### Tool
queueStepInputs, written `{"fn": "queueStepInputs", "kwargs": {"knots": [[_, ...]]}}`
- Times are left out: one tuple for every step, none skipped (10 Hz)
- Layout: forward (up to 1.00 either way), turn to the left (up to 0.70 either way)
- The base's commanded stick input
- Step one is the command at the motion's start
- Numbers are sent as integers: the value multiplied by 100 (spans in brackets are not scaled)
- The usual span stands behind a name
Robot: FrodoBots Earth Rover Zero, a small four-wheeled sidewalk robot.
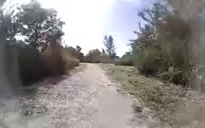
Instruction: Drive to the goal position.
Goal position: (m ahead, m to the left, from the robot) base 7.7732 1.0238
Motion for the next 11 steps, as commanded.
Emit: {"fn": "queueStepInputs", "kwargs": {"knots": [[85,33],[85,28],[85,0],[85,0],[85,0],[85,0],[85,0],[85,0],[85,0],[85,0],[85,0]]}}
